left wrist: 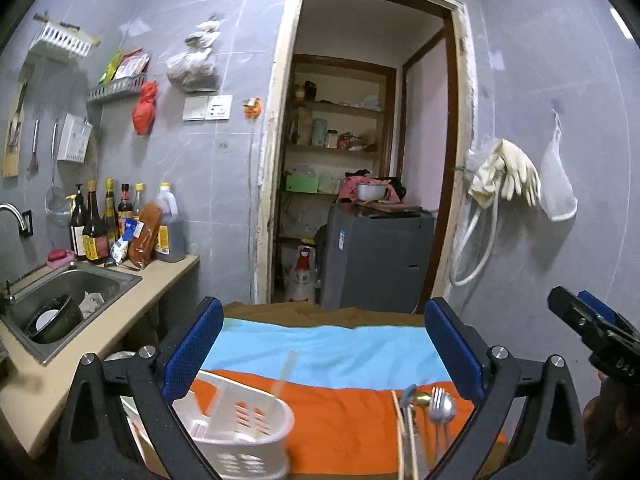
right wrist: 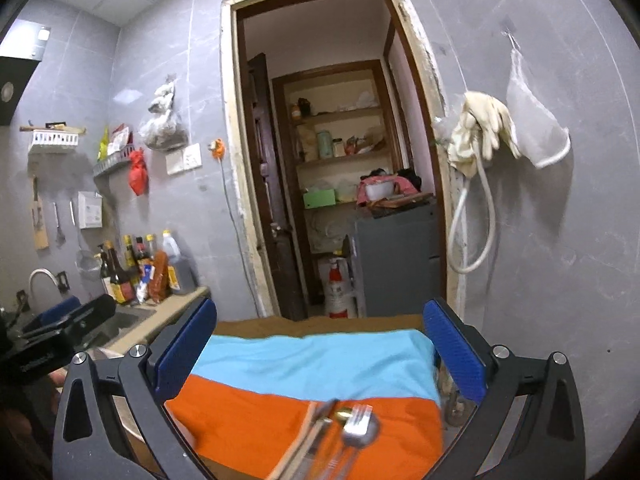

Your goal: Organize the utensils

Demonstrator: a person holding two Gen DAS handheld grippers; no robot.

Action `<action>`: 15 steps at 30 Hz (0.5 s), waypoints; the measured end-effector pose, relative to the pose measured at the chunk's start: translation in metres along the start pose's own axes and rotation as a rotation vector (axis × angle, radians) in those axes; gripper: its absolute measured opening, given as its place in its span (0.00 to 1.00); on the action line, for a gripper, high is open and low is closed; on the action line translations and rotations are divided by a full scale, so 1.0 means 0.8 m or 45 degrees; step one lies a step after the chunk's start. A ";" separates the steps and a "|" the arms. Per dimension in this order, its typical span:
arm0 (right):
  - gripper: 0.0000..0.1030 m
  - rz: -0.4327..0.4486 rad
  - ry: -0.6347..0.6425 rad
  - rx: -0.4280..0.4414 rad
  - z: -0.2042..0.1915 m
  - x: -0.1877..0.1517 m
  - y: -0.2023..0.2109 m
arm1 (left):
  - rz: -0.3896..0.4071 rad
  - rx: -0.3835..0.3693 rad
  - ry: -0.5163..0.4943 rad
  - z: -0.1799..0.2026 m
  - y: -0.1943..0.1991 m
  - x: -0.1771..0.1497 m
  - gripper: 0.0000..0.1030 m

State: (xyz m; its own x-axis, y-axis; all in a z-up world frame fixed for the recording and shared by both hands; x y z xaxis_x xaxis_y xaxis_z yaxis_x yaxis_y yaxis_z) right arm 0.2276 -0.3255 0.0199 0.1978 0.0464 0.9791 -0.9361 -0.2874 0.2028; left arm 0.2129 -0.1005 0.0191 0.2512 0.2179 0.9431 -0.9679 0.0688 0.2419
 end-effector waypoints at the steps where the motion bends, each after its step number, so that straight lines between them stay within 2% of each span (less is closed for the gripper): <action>1: 1.00 -0.018 -0.005 0.002 0.014 -0.012 -0.003 | -0.008 0.001 -0.019 0.010 -0.003 -0.008 0.96; 5: 1.00 -0.128 -0.040 0.006 0.057 -0.052 -0.020 | -0.111 -0.018 -0.096 0.052 -0.032 -0.054 0.96; 12: 1.00 -0.319 -0.129 0.034 0.104 -0.123 -0.059 | -0.304 0.096 -0.187 0.083 -0.093 -0.130 0.96; 15: 0.86 -0.387 -0.161 0.081 0.108 -0.149 -0.076 | -0.403 0.105 -0.212 0.087 -0.119 -0.161 0.96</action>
State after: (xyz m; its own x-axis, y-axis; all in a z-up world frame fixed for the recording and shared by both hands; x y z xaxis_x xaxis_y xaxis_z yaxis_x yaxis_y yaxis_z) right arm 0.2864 -0.3965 -0.1100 0.5038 0.0210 0.8636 -0.8095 -0.3376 0.4804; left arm 0.2720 -0.2025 -0.1096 0.5396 0.0365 0.8412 -0.8419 0.0270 0.5389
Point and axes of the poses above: each gripper's, at about its wrist camera, not at the fingertips, and y roughly against the way its jaws point, z to its right, x to its top, the point moved 8 cm from there along -y, roughly the way its jaws point, and after that the axes turned 9 degrees about y, right-handed, at the moved point
